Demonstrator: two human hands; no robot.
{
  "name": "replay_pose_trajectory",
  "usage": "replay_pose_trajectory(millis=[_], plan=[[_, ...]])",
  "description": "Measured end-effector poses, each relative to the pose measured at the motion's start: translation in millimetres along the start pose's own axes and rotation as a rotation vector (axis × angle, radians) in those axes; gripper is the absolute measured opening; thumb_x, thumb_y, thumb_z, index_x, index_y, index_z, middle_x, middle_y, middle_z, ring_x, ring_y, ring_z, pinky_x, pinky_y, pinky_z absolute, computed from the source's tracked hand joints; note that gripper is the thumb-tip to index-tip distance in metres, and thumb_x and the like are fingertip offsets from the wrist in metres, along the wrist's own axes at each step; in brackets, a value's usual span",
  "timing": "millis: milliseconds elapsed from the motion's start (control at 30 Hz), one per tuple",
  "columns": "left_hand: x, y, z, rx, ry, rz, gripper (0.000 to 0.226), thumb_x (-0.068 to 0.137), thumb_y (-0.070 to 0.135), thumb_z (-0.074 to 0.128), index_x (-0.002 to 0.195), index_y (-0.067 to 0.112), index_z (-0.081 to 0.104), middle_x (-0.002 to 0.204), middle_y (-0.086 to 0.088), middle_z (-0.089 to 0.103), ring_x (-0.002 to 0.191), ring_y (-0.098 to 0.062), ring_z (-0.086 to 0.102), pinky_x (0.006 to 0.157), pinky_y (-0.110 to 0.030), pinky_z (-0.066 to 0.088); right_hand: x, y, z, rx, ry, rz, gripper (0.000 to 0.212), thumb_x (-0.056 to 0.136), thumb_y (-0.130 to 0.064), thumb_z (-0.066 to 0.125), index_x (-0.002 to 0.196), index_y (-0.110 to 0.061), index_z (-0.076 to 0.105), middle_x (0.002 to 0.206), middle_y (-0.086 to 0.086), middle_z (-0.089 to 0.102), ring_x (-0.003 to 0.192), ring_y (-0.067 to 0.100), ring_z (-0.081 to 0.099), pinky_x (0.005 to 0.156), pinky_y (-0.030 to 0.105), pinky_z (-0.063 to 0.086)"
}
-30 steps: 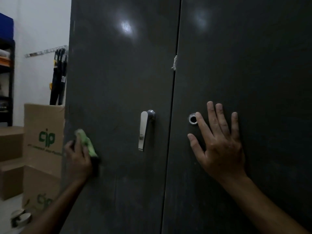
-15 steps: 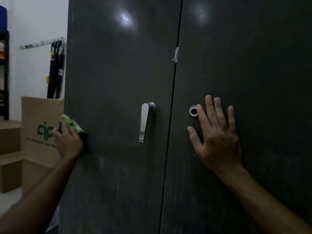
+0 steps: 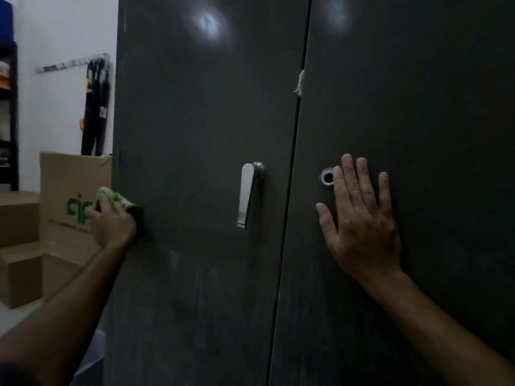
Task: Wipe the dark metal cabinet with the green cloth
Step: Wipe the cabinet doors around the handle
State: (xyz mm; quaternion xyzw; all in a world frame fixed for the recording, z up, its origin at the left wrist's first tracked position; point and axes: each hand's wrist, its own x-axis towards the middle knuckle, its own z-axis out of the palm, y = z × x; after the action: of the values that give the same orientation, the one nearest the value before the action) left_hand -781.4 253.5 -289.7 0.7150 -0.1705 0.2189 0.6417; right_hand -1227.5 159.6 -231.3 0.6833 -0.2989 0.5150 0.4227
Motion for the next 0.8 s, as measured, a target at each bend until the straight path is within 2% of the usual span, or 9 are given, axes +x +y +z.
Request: replay_pose_trajectory(millis=[67,167,300,400,533,600,667,733,800], plan=[[-6.9,21.3,6.2,-0.018,0.034,0.11,0.054,0.104,0.029,0.037,0.155,0.012,0.03,0.141,-0.031,0.031,0.116,-0.049,0.046,0.103,-0.049,0.037,0.3,-1.9,0.5,-0.008,-0.002,0.01,0.065,0.101,-0.039,0.041,0.151,0.0,0.029,0.162,0.019,0.019,0.152,0.03,0.013,0.122,0.055,0.013],[-64.7,27.1,14.2,-0.081,0.014,0.457,0.056,0.102,0.032,0.04,0.154,0.013,0.032,0.139,-0.025,0.034,0.121,-0.041,0.044,0.102,-0.044,0.04,-1.0,-4.9,1.5,-0.001,-0.007,0.005,0.065,0.101,-0.038,0.041,0.152,-0.001,0.027,0.162,0.019,0.018,0.152,0.031,0.013,0.122,0.055,0.012],[-120.6,-29.8,13.8,-0.029,-0.094,0.662,0.057,0.099,0.035,0.039,0.15,0.012,0.04,0.14,-0.018,0.032,0.124,-0.043,0.045,0.089,-0.054,0.051,-3.0,-5.9,1.6,-0.011,-0.036,-0.049,0.063,0.102,-0.039,0.039,0.154,-0.004,0.026,0.163,0.018,0.016,0.152,0.031,0.011,0.123,0.055,0.01],[-87.3,-43.8,4.5,0.051,-0.084,0.559,0.055,0.102,0.033,0.04,0.154,0.016,0.033,0.142,-0.021,0.032,0.119,-0.046,0.046,0.086,-0.055,0.049,-2.7,-6.2,1.3,-0.022,-0.045,-0.055,0.065,0.102,-0.04,0.038,0.154,-0.004,0.026,0.163,0.019,0.015,0.153,0.032,0.009,0.122,0.055,0.009],[-31.3,6.5,8.3,-0.017,0.03,0.023,0.052,0.107,0.028,0.035,0.156,0.01,0.028,0.146,-0.03,0.029,0.119,-0.048,0.045,0.103,-0.047,0.037,-3.3,-7.2,-0.2,-0.016,-0.07,-0.054,0.068,0.101,-0.044,0.037,0.155,-0.004,0.023,0.163,0.02,0.012,0.153,0.032,0.006,0.123,0.056,0.007],[-45.9,29.8,10.2,-0.02,0.055,0.086,0.052,0.106,0.027,0.035,0.155,0.009,0.029,0.144,-0.029,0.032,0.119,-0.046,0.046,0.102,-0.045,0.037,-4.5,-8.7,-1.6,0.005,-0.084,-0.076,0.071,0.099,-0.046,0.04,0.154,-0.003,0.024,0.164,0.02,0.01,0.153,0.032,0.005,0.122,0.056,0.007],[-89.6,35.4,11.7,-0.082,0.007,0.307,0.054,0.105,0.024,0.041,0.155,0.009,0.03,0.142,-0.027,0.035,0.123,-0.043,0.043,0.103,-0.042,0.038,-6.5,-9.9,-4.3,0.03,-0.09,-0.148,0.072,0.097,-0.046,0.045,0.152,-0.003,0.029,0.164,0.02,0.011,0.153,0.033,0.006,0.121,0.058,0.01],[-139.5,14.9,12.6,-0.129,-0.097,0.491,0.055,0.102,0.025,0.045,0.154,0.011,0.033,0.145,-0.024,0.033,0.13,-0.041,0.041,0.104,-0.044,0.041,-14.1,-10.5,-9.1,0.069,-0.089,-0.21,0.07,0.094,-0.046,0.05,0.148,-0.004,0.037,0.163,0.02,0.013,0.152,0.034,0.009,0.12,0.061,0.012],[-163.9,-19.8,8.8,-0.103,-0.198,0.569,0.058,0.099,0.032,0.042,0.154,0.013,0.035,0.147,-0.02,0.031,0.13,-0.041,0.043,0.098,-0.048,0.046,-33.5,-7.9,-14.1,0.111,-0.087,-0.231,0.067,0.092,-0.046,0.051,0.145,-0.005,0.043,0.163,0.02,0.016,0.152,0.035,0.012,0.118,0.064,0.014]])
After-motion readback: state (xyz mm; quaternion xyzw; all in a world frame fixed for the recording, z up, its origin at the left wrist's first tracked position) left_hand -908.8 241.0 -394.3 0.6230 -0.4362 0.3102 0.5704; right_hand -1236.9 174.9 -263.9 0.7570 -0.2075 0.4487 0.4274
